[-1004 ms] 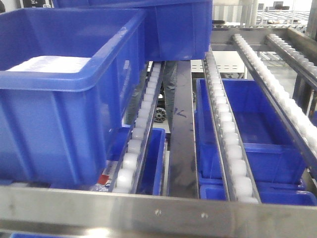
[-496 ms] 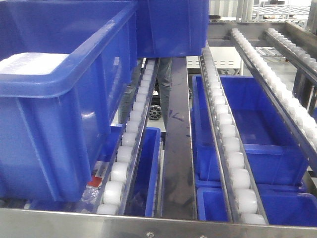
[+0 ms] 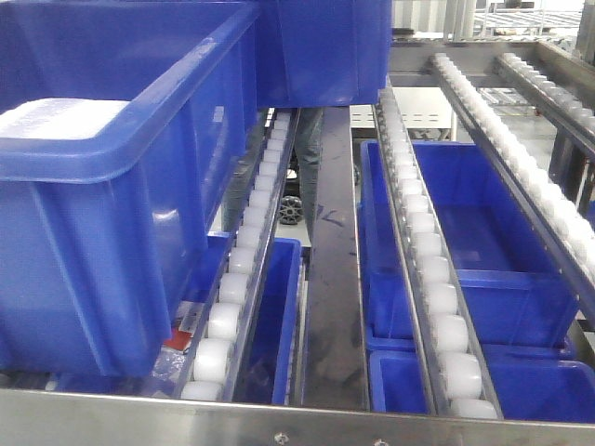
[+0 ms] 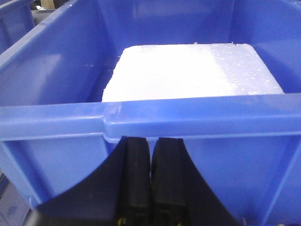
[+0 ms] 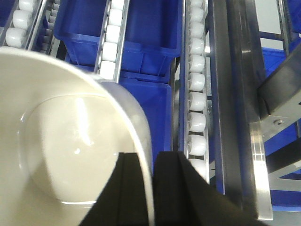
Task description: Move white bin to right shelf second layer
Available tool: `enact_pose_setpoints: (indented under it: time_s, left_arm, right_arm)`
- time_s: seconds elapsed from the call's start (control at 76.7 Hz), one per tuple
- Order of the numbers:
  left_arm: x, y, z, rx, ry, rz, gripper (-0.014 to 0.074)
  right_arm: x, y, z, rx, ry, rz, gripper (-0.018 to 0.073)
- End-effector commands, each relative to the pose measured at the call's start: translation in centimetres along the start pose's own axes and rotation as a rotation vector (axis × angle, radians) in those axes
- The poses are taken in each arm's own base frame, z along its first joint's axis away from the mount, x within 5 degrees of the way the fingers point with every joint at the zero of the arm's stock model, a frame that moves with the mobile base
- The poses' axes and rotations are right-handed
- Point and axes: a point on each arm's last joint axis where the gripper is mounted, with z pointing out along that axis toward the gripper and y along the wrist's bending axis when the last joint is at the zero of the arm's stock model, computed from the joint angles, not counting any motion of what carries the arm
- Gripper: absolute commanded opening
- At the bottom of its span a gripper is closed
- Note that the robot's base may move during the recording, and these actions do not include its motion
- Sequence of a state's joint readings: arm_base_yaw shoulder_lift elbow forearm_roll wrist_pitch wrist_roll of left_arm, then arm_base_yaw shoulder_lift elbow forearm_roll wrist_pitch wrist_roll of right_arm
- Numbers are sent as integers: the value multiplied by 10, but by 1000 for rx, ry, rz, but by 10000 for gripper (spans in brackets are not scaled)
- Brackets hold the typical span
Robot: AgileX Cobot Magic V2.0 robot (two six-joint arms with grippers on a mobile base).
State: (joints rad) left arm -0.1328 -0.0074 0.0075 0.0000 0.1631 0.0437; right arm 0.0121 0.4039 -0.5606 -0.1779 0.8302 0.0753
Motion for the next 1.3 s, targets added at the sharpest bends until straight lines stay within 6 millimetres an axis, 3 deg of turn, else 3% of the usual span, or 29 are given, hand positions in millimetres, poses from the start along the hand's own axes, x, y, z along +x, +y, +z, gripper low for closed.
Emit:
enact_pose_setpoints:
  time_s: [0.0, 0.365, 0.548, 0.704, 0.978, 1.291]
  left_arm:
    - [4, -1, 1, 5, -63, -5, 85]
    - [4, -1, 1, 5, -63, -5, 85]
    - [4, -1, 1, 5, -63, -5, 85]
    - [4, -1, 1, 5, -63, -5, 85]
    - [4, -1, 1, 5, -63, -5, 85]
    - [4, -1, 1, 5, -63, -5, 85]
  right_arm:
    - [-16, -2, -6, 11, -117, -13, 48]
    - [-20, 12, -7, -152, -149, 150, 48]
    - [-25, 16, 5, -183, -107, 184, 48]
    - [-38, 19, 31, -183, -94, 200, 48]
    - [-46, 27, 102, -176, 52, 239, 50]
    - [-40, 31, 136, -159, 124, 228, 78]
